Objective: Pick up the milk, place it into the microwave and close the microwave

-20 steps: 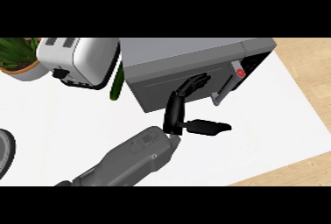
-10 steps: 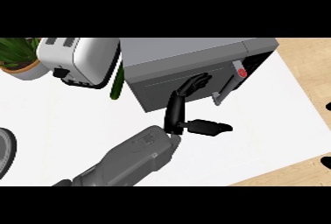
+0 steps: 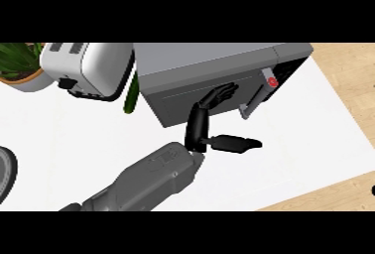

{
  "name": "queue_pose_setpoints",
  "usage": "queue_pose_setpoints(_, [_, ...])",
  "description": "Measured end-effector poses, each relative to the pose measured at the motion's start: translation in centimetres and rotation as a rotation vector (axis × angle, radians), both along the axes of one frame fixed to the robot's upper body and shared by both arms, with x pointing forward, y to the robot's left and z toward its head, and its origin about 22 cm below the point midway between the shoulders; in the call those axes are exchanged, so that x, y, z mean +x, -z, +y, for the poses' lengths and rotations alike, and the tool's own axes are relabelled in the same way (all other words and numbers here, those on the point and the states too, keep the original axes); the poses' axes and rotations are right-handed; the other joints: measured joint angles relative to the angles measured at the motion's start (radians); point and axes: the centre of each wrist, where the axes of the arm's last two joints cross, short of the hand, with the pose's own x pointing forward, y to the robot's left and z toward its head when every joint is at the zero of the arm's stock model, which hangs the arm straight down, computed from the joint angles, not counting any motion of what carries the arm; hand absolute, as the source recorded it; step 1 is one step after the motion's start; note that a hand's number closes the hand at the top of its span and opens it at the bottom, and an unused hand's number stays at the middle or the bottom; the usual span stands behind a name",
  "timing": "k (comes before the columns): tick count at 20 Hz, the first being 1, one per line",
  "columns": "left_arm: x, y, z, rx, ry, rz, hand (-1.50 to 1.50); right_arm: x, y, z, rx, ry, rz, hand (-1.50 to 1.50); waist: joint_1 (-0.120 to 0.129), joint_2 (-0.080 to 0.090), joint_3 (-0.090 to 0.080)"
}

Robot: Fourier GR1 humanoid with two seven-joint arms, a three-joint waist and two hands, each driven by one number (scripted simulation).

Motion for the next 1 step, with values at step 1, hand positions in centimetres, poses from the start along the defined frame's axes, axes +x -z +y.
queue_pose_setpoints(1, [0.00, 0.05, 0.02, -0.001, 0.000, -0.002, -1.50, 0.14, 0.01, -0.22, 0.008, -0.002, 0.004, -1.50, -0.001, 0.000, 0.000])
